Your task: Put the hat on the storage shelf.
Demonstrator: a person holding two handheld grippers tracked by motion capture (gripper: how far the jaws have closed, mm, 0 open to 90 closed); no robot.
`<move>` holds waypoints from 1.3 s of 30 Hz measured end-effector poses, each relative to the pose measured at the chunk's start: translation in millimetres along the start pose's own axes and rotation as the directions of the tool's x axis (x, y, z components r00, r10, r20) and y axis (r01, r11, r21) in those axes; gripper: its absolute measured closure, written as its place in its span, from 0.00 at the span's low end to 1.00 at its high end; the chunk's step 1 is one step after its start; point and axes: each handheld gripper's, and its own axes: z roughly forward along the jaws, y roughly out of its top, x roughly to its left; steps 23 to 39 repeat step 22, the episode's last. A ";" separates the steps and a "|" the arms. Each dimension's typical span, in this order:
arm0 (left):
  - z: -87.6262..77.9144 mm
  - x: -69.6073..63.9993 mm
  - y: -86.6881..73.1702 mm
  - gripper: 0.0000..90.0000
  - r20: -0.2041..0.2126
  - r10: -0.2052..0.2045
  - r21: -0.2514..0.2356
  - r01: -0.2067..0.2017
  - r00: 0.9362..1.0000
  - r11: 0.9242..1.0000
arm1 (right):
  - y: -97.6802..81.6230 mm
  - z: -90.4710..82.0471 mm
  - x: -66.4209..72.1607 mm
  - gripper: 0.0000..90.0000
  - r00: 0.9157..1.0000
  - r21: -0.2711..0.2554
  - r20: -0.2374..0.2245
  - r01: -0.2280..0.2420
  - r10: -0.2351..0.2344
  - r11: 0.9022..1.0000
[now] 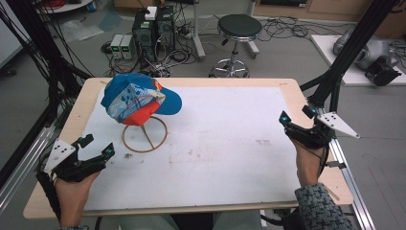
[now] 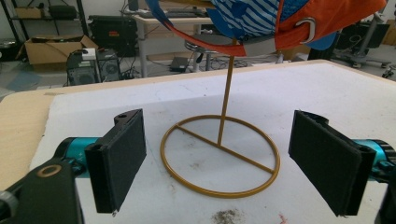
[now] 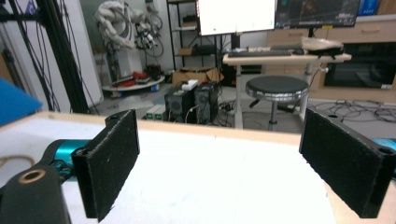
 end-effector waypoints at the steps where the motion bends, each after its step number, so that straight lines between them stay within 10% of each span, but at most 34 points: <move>1: -0.1 0.2 -0.1 0.21 -0.001 0.002 0.001 -0.002 1.000 1.000 | 0.0 0.0 0.0 0.13 1.000 0.000 0.000 0.000 0.000 1.000; 17: -0.3 0.3 -0.9 0.21 -0.003 0.006 0.004 -0.006 1.000 1.000 | -43.2 -10.0 1.3 0.13 1.000 0.002 -0.005 0.019 -0.019 1.000; 39: 0.3 -0.3 -1.2 0.21 -0.005 0.005 0.005 -0.005 1.000 1.000 | -45.4 -10.3 1.2 0.13 1.000 -0.001 -0.005 0.018 -0.018 1.000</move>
